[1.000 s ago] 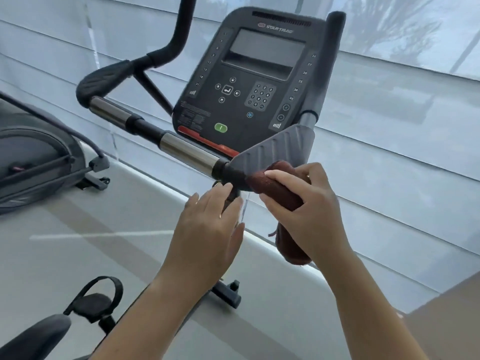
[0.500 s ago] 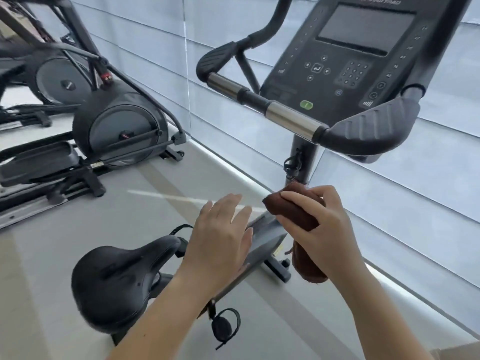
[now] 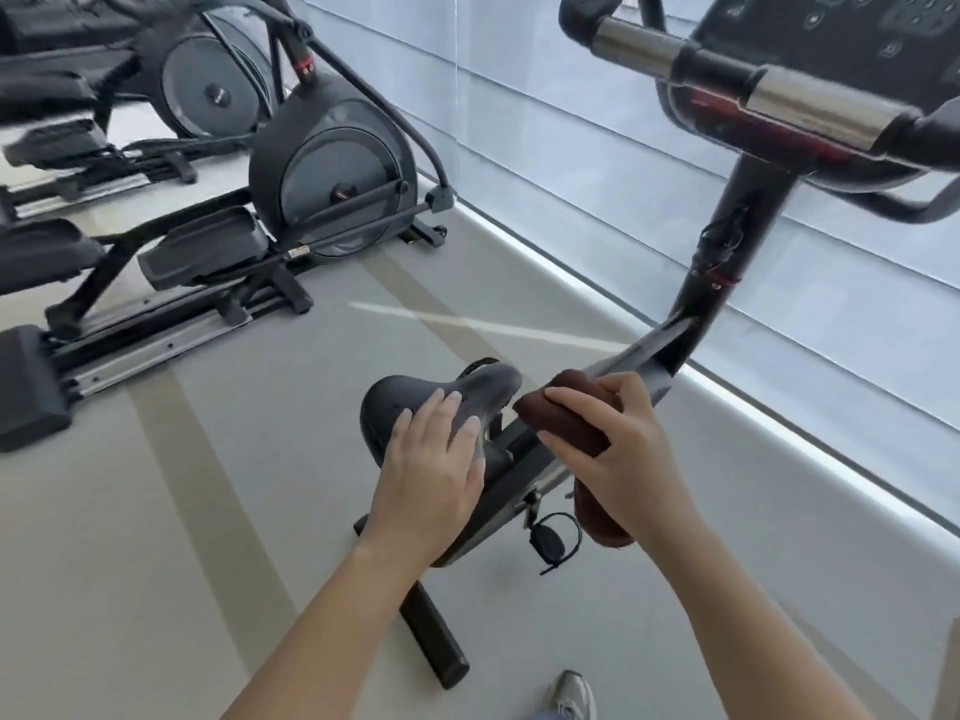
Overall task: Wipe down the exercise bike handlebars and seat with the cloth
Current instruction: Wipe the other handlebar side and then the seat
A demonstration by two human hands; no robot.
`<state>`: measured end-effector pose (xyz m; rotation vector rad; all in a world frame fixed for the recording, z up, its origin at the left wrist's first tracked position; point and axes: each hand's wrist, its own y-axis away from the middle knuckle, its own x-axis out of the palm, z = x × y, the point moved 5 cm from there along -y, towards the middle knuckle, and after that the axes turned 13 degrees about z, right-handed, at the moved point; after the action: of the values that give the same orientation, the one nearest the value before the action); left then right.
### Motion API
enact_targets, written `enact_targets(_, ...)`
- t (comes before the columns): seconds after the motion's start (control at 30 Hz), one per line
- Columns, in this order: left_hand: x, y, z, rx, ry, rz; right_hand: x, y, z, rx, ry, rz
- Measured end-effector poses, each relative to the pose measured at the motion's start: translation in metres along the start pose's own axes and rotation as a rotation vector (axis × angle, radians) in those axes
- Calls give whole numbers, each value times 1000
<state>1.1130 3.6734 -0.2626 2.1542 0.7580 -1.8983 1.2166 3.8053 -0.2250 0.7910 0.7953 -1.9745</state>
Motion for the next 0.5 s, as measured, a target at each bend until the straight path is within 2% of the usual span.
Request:
enact_targets(0.3, 54, -18, 73, -190, 123, 144, 78, -64, -29, 49, -8, 164)
enact_targets(0.5, 86, -41, 102, -251, 80, 240, 136, -97, -65, 141, -89, 115)
